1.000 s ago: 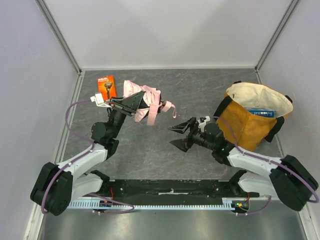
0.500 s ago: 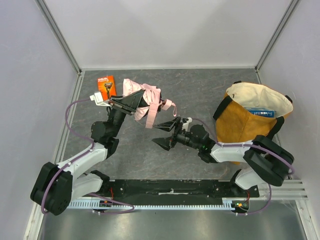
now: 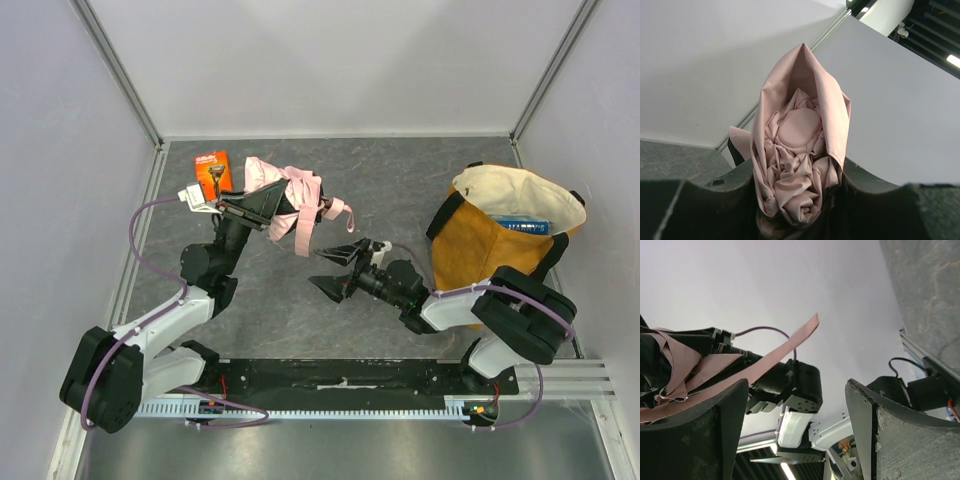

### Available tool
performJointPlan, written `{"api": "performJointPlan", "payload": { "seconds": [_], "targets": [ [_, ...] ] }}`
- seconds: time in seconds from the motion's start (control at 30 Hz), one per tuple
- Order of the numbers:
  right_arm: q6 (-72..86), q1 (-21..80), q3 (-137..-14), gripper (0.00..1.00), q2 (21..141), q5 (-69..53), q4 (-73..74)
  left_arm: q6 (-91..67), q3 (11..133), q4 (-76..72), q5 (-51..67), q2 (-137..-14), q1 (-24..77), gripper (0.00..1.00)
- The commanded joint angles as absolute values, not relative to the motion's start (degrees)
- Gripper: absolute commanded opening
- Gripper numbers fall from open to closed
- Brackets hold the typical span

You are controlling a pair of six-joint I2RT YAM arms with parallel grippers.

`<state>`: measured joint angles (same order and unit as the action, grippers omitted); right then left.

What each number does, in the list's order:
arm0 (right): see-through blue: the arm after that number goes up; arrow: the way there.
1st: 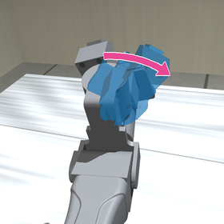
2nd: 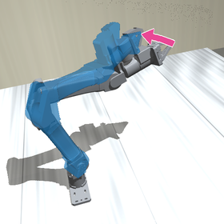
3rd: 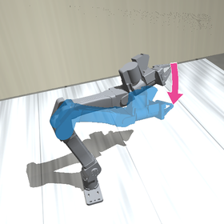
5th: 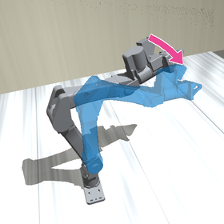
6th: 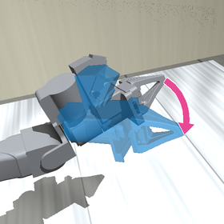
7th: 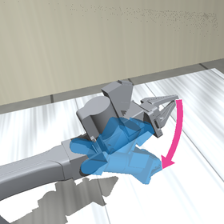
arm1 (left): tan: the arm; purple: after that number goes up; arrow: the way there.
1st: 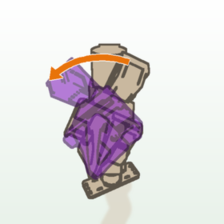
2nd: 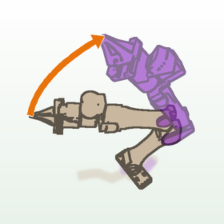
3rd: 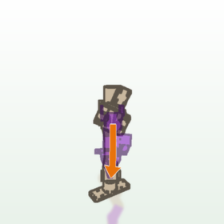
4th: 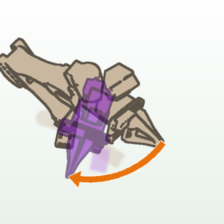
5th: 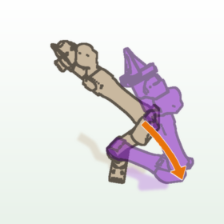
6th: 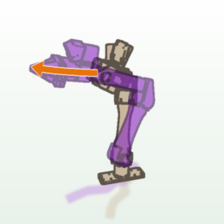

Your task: Put away the umbrella

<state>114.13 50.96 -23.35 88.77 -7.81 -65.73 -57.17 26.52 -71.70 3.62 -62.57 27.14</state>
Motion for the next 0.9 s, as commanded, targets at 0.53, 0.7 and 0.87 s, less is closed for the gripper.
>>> {"api": "performJointPlan", "payload": {
  "seconds": [0.53,0.7,0.87],
  "targets": [
    [137.64,53.7,-35.6,0.75,89.04,-3.69,-61.44,-57.57,27.42,-95.36,3.51,-60.29,28.04,0.02],
    [138.16,53.88,-33.58,0.47,89.21,-1.41,-62.75,-59.84,27.77,-95.36,2.29,-60.47,28.21,0.02],
    [137.73,54.4,-34.72,0.47,92.28,-2.02,-66.0,-64.33,28.3,-95.36,0.18,-61.43,28.21,0.02]
  ]
}}
